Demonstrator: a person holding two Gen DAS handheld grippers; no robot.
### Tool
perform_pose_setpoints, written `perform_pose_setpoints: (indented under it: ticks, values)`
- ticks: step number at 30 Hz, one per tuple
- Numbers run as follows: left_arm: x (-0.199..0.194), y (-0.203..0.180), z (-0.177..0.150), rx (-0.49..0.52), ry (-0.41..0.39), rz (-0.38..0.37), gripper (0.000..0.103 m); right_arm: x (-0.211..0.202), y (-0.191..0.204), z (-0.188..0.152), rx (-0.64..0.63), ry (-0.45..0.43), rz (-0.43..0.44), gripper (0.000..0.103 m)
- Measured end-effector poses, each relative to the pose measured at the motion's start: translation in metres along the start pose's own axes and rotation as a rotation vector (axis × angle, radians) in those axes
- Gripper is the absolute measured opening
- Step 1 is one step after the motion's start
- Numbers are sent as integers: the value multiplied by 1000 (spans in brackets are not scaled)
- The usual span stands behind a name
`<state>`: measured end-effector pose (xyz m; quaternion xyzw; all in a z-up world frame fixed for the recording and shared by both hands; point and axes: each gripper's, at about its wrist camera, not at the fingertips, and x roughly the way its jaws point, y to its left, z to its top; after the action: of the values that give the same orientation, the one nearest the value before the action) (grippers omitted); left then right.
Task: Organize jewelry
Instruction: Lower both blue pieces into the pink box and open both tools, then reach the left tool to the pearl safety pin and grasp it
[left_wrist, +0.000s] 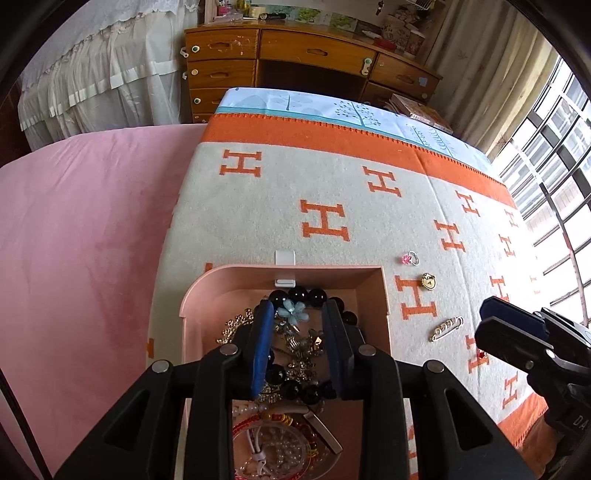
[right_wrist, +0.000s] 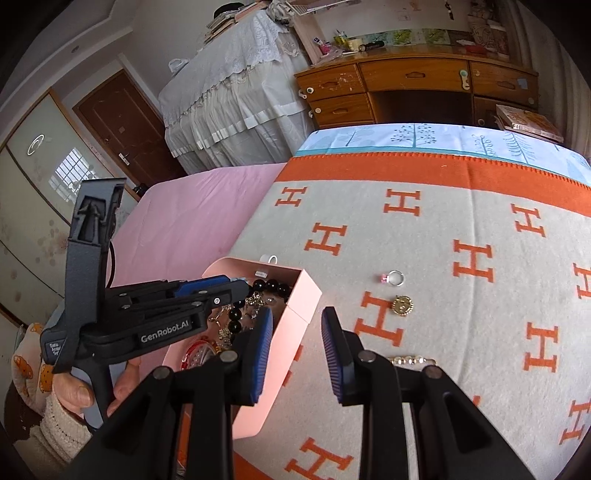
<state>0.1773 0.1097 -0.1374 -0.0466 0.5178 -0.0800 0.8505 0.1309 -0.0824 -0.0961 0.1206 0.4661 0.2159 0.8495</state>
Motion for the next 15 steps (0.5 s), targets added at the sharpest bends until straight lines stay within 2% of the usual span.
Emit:
perform_pose_setpoints:
  ticks: [3, 5, 7, 15]
  values:
    - [-2, -3, 2, -2, 1, -8, 34, -9, -6, -2, 10, -20, -15, 28]
    - [-7, -5, 1, -1, -14, 0, 51, -16, -9, -4, 22, -34, -17, 28]
    - [-15, -8, -1, 7, -44, 15, 58, -22, -12, -5, 30, -52, -16, 28]
    - [-42, -27, -9, 44, -96, 25, 59, -44, -27, -5, 68, -107, -45, 28]
